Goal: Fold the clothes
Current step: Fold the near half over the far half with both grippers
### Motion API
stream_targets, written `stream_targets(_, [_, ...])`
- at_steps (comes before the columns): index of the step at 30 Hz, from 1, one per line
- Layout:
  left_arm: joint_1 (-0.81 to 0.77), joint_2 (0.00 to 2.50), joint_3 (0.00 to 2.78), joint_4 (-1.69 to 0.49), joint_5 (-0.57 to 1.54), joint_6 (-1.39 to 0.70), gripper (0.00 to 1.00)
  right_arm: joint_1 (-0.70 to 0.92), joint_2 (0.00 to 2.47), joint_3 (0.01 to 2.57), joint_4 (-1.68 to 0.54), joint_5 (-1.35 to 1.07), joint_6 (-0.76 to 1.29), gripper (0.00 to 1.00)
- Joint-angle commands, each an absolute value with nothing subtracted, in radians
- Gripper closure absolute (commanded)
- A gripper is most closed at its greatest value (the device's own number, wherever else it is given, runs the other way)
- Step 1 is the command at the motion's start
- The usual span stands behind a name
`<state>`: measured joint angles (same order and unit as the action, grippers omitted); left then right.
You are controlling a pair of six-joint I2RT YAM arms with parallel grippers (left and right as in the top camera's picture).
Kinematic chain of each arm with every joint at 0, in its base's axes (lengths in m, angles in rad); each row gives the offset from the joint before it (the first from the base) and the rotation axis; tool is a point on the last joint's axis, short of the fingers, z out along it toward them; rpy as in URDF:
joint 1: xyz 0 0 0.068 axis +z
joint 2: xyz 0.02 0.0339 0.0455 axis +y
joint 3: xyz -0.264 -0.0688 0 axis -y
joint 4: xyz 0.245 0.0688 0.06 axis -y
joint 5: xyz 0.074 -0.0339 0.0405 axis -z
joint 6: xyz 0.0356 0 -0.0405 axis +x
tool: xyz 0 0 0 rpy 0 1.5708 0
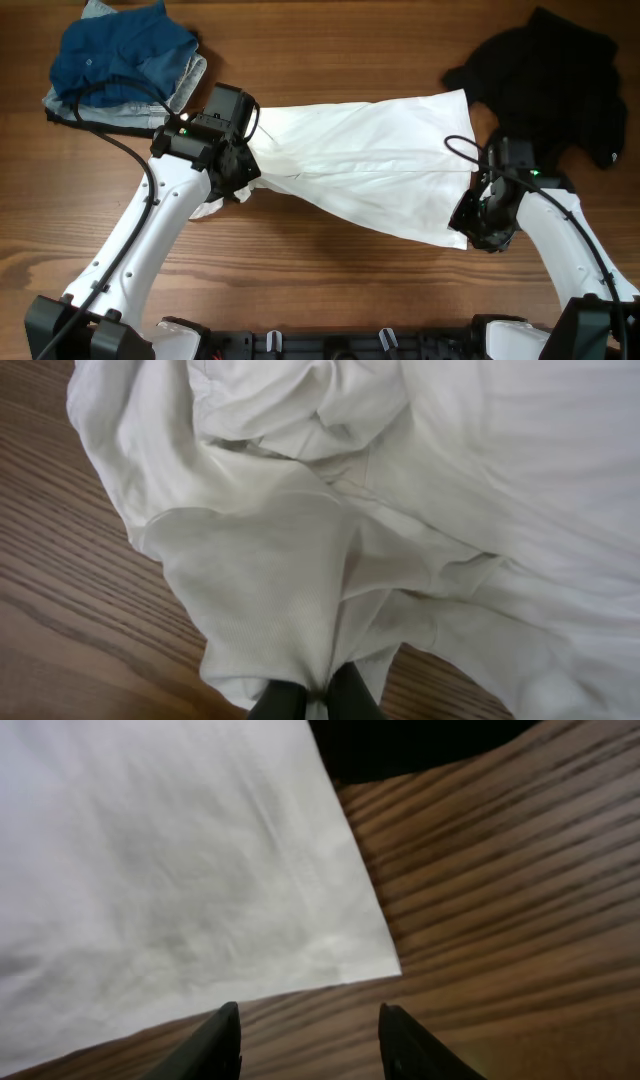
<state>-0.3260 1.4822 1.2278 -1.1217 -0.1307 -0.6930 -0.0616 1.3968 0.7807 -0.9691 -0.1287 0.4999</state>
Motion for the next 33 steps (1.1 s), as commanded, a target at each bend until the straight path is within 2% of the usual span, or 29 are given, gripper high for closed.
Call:
stream_targets(1, [-0.321,1.488,1.234,-1.116,-0.147,-0.684,0.96,-0.027,1.407,0.723,-0.937,-0.084,0.562,0.55])
stream_targets(4, [-0.321,1.488,1.234,-1.114,-0.147,-0.684,0.96,-0.023,1.434,0.694,-0.909,-0.077,0.606,0.54])
stream_targets(9, [-0.321,1.488,1.234,-1.114,-0.147,-0.684,0.96,-0.023,1.529,0.687,-0.848,-0.078,0.632,0.44])
stream_targets(14, [-0.321,1.488,1.234,-1.115,-0.147,-0.684,0.96,-0.023,1.615,0.699,-0.807,-0.086,0.631,0.44])
stream_targets(16, [-0.321,1.488,1.234,-1.115,-0.147,-0.684,0.96,-0.023,1.618,0.704,-0.808,-0.086,0.632,0.53])
stream_targets(17, [-0.321,1.488,1.234,-1.115,-0.147,-0.684,0.96,-0.023,1.618,0.709,-0.813,-0.087,0.631,0.61])
stream_targets(19, [-0.321,1.488,1.234,-1.116,-0.147,-0.684,0.96,-0.026,1.615,0.733,-0.840,-0.089,0.626,0.92])
stream_targets(20, [-0.321,1.488,1.234,-1.118,-0.147,-0.684,0.96,-0.028,1.611,0.747,-0.856,-0.089,0.618,0.96])
stream_targets(27, [-0.323,1.488,1.234,-1.156,-0.128,-0.684,0.96,-0.047,1.498,0.904,-1.012,-0.082,0.523,0.96])
stream_targets(33, [-0.323,1.488,1.234,-1.179,-0.124,-0.684,0.96,-0.134,1.370,1.025,-1.203,-0.090,0.395,0.96])
